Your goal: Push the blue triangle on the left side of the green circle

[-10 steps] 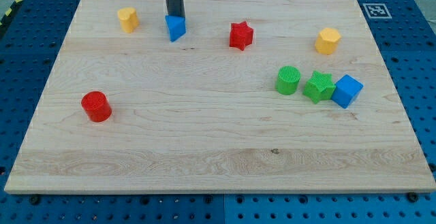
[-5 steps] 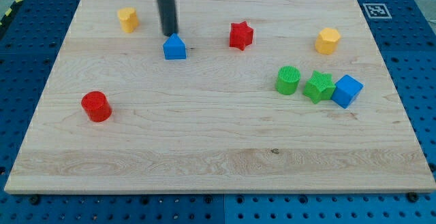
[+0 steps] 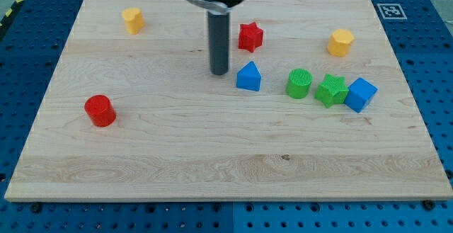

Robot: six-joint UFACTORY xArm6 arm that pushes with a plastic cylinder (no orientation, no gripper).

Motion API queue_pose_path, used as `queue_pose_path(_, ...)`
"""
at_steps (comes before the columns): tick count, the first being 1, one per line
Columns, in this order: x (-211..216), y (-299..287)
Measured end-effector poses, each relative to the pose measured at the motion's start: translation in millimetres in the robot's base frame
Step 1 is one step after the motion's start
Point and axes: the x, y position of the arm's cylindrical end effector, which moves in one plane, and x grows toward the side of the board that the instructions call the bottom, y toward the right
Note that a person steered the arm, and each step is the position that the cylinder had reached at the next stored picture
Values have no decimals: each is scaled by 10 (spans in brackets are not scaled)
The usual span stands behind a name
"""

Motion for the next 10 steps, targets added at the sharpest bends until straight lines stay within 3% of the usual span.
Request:
queue_pose_path(1, 136, -44)
queue_pose_path(3, 136, 921)
queue_pose_path(4, 130, 993)
queue_pose_path(6, 206, 510)
queue_pose_path(9, 556, 889)
queue_pose_path(10, 517, 756)
